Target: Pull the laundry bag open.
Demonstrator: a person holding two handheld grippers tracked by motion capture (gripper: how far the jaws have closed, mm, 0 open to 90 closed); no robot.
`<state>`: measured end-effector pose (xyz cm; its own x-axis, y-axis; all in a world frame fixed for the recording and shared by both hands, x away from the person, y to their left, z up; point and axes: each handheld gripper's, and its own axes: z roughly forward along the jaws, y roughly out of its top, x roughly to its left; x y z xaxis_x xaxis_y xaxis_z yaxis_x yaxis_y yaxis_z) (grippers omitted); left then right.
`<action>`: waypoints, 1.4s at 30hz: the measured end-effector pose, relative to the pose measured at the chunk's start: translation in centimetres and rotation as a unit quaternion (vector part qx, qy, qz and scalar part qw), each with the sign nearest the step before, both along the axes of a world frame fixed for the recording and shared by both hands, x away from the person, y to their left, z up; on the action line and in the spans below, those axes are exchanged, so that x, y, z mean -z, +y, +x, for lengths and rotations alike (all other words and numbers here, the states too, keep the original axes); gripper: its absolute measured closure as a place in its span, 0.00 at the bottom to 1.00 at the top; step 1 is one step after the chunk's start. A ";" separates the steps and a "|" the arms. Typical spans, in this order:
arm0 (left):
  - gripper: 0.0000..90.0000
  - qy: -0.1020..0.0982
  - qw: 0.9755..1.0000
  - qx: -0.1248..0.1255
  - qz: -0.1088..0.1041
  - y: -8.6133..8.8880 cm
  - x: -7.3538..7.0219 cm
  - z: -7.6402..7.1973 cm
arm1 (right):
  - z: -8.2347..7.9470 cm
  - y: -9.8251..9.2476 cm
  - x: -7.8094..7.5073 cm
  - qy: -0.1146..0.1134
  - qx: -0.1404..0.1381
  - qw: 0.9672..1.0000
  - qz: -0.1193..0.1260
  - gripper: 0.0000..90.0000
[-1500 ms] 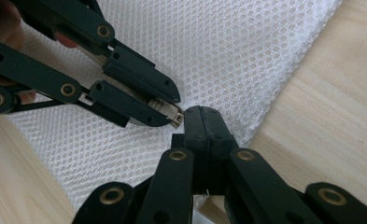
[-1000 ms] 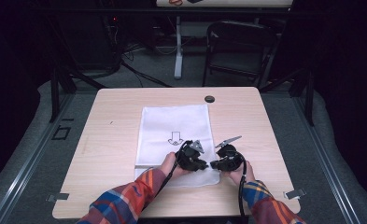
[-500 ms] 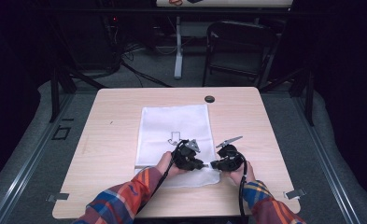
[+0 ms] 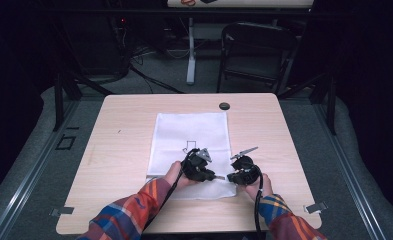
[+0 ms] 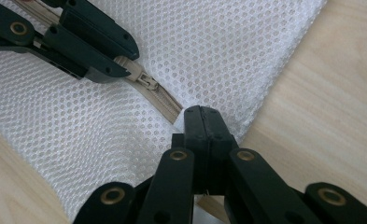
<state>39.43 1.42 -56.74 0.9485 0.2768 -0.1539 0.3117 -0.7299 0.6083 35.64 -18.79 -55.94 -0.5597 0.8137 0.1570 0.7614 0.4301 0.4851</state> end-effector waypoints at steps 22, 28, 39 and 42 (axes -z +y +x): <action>0.90 -0.016 1.000 0.011 0.013 -0.8 -0.6 -0.3 | 0.8 1.6 0.2 -0.027 -0.046 0.999 -0.003 1.00; 0.90 -0.026 0.999 0.008 0.023 -1.0 -0.8 -0.6 | 0.6 1.6 0.2 -0.031 -0.033 0.999 0.000 1.00; 0.90 -0.017 1.000 -0.002 0.025 0.8 -1.1 0.0 | 0.5 1.1 0.3 -0.041 -0.014 0.999 -0.002 1.00; 0.90 -0.014 1.000 0.000 0.028 0.9 -1.2 0.0 | 0.5 1.1 0.1 -0.038 -0.023 0.999 -0.017 1.00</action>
